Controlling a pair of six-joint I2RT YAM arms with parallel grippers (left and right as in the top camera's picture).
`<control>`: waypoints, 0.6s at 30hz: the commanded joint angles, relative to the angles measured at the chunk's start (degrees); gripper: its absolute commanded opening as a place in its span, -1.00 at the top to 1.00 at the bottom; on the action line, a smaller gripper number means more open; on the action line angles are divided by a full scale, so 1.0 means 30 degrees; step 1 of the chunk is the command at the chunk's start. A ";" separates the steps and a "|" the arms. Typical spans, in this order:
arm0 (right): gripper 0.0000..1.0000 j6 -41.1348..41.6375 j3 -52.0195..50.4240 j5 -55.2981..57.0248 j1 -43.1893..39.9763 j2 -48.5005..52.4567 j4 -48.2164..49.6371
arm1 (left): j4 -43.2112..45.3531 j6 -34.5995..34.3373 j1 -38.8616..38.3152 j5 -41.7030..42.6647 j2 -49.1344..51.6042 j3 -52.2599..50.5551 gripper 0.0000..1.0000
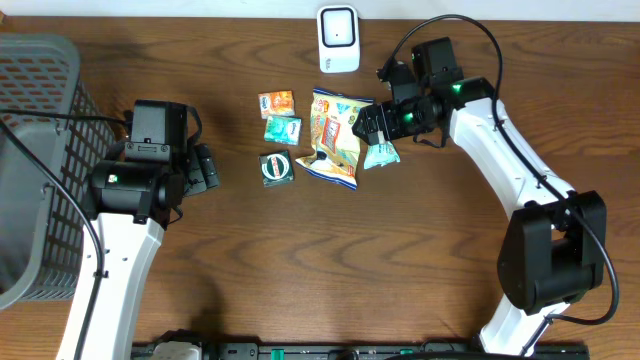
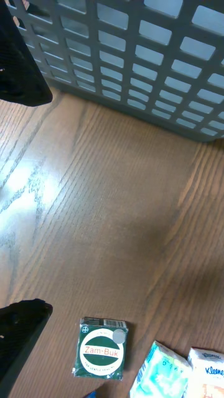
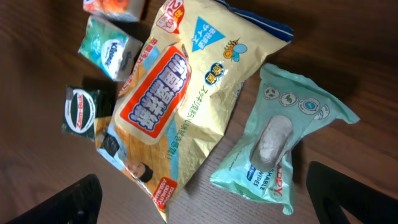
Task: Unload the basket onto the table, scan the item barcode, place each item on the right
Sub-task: 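Grasp the mint-green packet with the right gripper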
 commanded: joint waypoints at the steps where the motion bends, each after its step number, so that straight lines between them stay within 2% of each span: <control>1: -0.89 0.2747 0.0408 0.1676 0.0080 -0.0022 0.0102 | -0.0051 -0.0095 -0.0036 -0.0051 0.0073 0.0299 -0.95; 3: -0.73 0.4524 0.0401 0.2688 0.0080 0.0007 0.0102 | -0.0051 -0.0095 -0.0036 -0.0051 0.0073 0.0299 -0.96; 8: -0.62 0.4758 0.0372 0.3082 0.0430 0.0197 0.0226 | -0.0051 -0.0095 -0.0036 -0.0051 0.0073 0.0299 -0.96; 14: -0.10 0.4772 0.0372 0.4524 0.1377 0.0867 0.0459 | -0.0051 -0.0095 -0.0036 -0.0051 0.0073 0.0299 -0.96; 18: 0.06 0.5253 0.0372 0.6229 0.2084 0.1384 0.0597 | -0.0051 -0.0095 -0.0036 -0.0051 0.0073 0.0299 -0.95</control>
